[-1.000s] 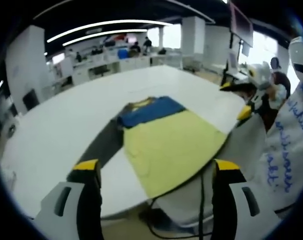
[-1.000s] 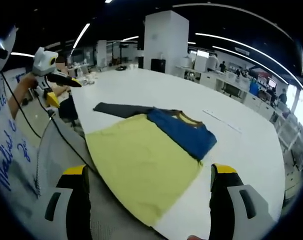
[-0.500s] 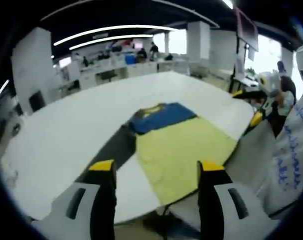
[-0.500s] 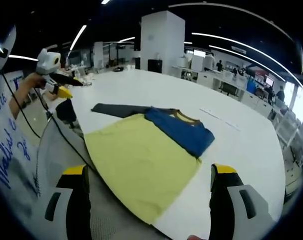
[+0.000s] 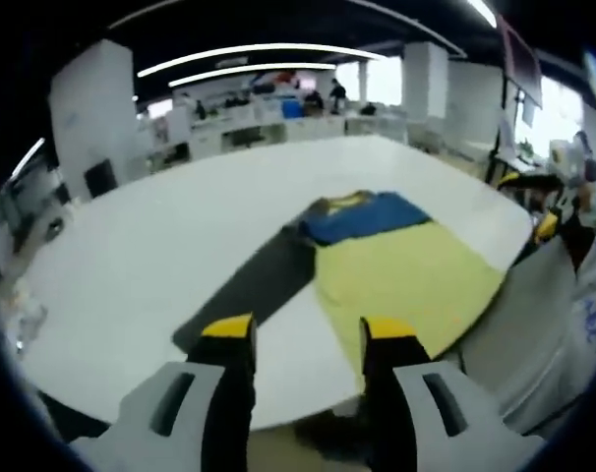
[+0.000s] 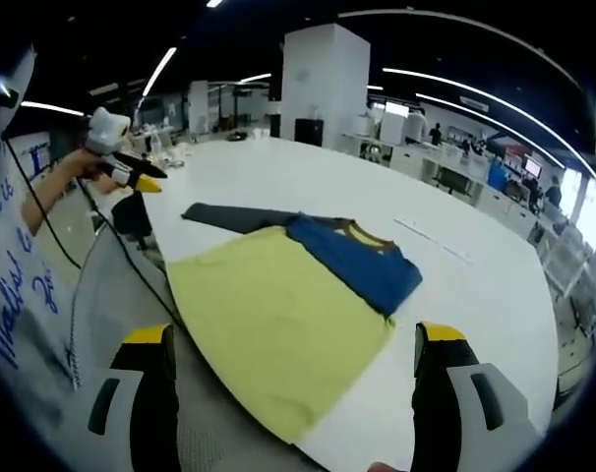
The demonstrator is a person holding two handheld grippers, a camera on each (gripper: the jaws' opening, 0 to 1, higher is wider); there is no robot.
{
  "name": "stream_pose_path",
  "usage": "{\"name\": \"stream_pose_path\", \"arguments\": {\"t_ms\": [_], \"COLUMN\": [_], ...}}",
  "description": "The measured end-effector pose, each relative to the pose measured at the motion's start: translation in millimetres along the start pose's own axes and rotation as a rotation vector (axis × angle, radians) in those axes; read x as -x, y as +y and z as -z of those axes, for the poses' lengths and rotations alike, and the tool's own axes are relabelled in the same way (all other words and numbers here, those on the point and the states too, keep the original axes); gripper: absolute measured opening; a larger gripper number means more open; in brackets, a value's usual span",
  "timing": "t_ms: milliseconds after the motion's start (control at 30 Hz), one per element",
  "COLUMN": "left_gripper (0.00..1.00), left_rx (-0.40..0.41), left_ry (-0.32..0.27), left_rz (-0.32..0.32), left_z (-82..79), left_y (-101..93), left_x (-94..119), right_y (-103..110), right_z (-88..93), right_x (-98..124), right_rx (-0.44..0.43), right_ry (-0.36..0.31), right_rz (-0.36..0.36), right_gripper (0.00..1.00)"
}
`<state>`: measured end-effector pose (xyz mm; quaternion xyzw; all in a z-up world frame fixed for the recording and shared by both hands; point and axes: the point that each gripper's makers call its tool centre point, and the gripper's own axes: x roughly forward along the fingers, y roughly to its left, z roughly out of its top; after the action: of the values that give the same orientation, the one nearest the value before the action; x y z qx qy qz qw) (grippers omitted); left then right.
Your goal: Fold the garment on the visible template until the final outline fits inside the template.
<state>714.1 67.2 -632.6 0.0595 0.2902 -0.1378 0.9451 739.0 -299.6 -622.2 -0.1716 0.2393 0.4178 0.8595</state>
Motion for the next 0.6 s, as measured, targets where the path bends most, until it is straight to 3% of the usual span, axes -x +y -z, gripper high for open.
{"name": "stream_pose_path", "arguments": {"t_ms": [400,600], "left_gripper": [0.33,0.3], "left_rx": [0.057,0.135], "left_ry": [0.024,-0.023], "left_rz": [-0.049,-0.097], "left_z": [13.8,13.8], "left_y": [29.3,58.0], "left_x": [-14.0,-21.2], "right_y": [1.4,1.3], "right_z": [1.7,3.1], "right_x": [-1.8,-2.8], "right_rx": [-0.009,-0.02], "right_ry": [0.005,0.007], "right_rz": [0.001,0.007], "right_gripper": [1.0,1.0]}}
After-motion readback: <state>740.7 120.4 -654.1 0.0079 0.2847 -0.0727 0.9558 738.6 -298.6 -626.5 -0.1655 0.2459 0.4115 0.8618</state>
